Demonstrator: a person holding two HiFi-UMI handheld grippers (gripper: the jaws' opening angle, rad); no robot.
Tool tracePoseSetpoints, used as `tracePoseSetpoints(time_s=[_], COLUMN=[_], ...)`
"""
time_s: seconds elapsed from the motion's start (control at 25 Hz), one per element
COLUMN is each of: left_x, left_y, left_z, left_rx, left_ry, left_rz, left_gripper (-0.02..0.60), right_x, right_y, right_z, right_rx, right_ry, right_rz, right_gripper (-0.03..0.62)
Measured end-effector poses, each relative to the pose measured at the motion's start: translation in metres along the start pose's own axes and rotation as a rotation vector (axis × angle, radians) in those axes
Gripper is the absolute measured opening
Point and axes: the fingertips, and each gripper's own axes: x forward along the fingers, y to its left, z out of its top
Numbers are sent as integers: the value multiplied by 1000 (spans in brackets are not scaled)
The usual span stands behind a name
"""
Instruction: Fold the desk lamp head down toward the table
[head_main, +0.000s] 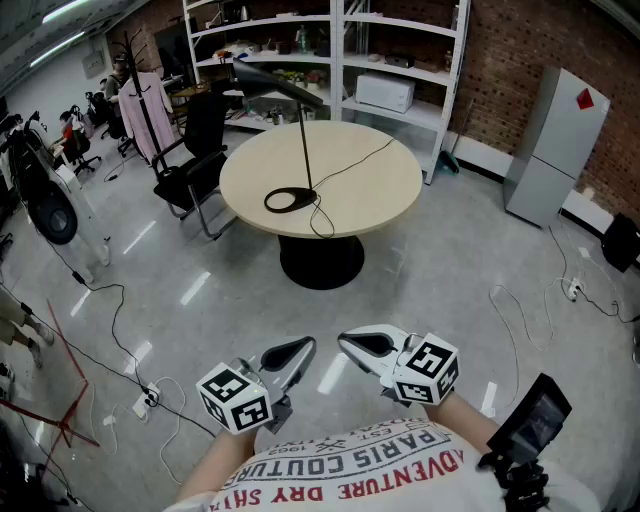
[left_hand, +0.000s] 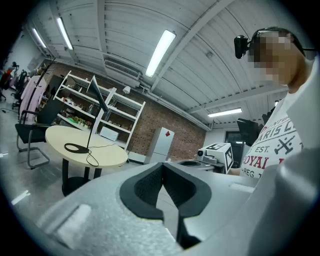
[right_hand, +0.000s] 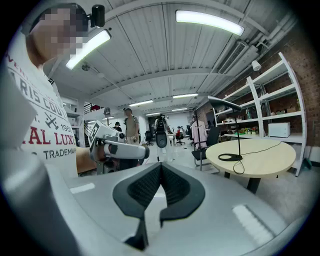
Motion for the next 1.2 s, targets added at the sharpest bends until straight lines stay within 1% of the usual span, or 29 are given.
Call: tracePoseSetpoints(time_s=[0.24,0.52,0.68,0.92,1.08,1.2], left_x=[-5,-14,-19,-16,-8,-2], left_y=[-2,-6,-7,-5,-1,6], left_z=[4,21,26,26,27,28], left_rx=[13,33,46,30,20,11], left_ry=[-10,-38,-56,-67,-76,-79], left_rz=[-6,6,5,-7,7,26], left_gripper=[0,0,0,0,0,0], right_x=[2,2,3,-1,-4,-1], right_y=[4,8,13,8,-2,-12], right_z=[4,24,27,20,19,22], right_rx=[-5,-12,-20,-25,-20,-8], right_ry=[-9,-50,-55,-34,-22,-24], right_rz=[0,14,20,2,8,30], right_gripper=[2,2,3,3,3,3])
